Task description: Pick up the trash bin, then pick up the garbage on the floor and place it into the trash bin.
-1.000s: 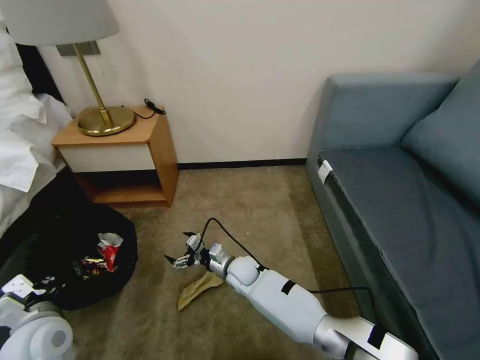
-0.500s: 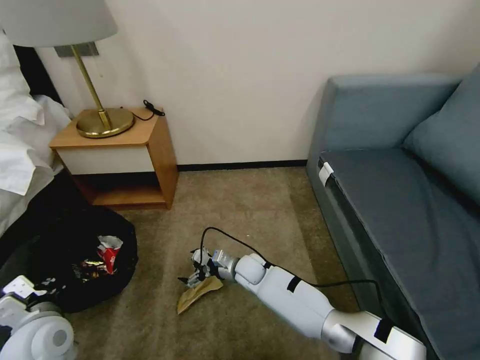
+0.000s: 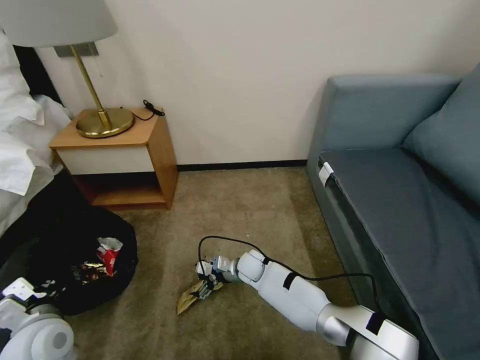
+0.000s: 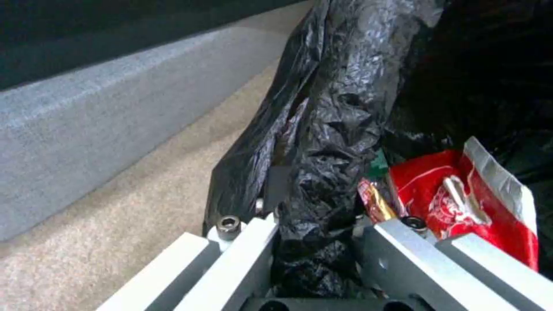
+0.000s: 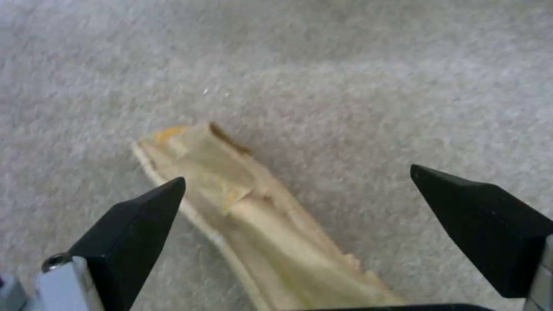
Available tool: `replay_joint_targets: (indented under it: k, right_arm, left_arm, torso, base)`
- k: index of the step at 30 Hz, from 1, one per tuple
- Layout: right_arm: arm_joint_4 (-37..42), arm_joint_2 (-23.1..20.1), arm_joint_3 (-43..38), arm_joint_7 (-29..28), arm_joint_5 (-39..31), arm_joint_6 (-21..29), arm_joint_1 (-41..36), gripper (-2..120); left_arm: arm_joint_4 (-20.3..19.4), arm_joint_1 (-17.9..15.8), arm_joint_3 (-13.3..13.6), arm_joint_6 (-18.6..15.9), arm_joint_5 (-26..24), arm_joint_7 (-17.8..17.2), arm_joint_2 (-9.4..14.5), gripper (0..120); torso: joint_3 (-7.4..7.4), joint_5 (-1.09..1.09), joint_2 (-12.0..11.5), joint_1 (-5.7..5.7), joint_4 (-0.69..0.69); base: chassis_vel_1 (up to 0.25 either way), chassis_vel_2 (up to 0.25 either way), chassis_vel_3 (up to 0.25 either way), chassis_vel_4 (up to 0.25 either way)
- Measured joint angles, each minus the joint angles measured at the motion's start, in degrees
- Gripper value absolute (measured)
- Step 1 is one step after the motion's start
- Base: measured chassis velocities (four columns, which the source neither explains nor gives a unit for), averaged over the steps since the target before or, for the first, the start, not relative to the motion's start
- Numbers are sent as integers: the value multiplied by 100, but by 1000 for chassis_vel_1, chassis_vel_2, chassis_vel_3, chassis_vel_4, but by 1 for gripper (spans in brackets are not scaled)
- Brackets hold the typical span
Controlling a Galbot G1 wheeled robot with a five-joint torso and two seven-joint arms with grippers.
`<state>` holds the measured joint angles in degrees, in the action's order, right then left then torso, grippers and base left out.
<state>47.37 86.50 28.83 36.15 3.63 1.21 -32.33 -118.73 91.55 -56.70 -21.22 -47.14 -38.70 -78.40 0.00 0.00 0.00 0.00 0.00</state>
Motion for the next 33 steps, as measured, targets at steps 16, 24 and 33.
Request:
replay_joint_targets:
  k: [16,24,33]
  right_arm:
    - [-1192,443,-553,156,281,-295,105,91]
    - [-1205,403,-648,226,304,-432,83,58]
    - [-1219,323,-743,323,296,-523,16,25]
  left_arm:
    - [-47,86,6,38,9,16,-55,0]
    - [-27,51,33,38,1,21,-69,0]
    - [33,13,44,37,4,22,-55,0]
  torso:
    - [0,0,0,0,0]
    - [0,0,0,0,0]
    - [0,0,0,0,0]
  base:
    - [0,0,0,0]
    - [0,0,0,0]
    - [0,0,0,0]
